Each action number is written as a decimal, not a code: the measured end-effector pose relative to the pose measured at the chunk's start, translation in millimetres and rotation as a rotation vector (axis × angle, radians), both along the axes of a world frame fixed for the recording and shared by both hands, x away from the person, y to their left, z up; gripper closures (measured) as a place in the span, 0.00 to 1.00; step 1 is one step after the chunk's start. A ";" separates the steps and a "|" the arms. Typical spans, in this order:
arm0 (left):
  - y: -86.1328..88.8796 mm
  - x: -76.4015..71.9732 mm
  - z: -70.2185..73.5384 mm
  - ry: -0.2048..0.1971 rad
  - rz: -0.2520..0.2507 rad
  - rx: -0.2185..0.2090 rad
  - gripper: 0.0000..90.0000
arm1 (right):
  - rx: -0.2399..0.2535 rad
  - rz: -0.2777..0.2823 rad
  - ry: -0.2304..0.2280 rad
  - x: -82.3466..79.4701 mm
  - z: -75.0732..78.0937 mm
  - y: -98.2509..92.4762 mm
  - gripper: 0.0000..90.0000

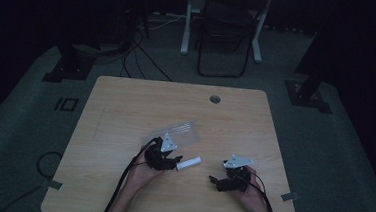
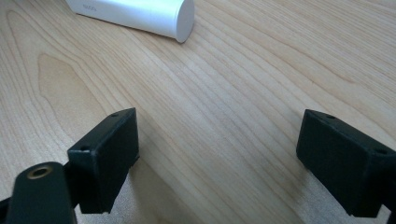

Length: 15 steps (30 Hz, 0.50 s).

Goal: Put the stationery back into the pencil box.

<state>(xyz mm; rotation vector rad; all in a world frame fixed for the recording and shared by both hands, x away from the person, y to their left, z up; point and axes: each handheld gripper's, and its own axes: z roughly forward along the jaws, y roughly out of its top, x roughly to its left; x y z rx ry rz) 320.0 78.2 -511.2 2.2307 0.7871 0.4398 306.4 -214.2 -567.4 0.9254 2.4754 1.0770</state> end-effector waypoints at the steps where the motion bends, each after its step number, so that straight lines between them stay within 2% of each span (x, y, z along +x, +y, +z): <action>1: -0.9 0.3 -0.5 0.000 -0.004 0.002 0.57 | 0.000 0.000 0.000 0.0 0.0 0.0 0.14; 15: -13.7 3.4 -10.4 0.024 -0.033 0.007 0.59 | 0.000 -0.001 0.001 -0.1 0.0 0.0 0.14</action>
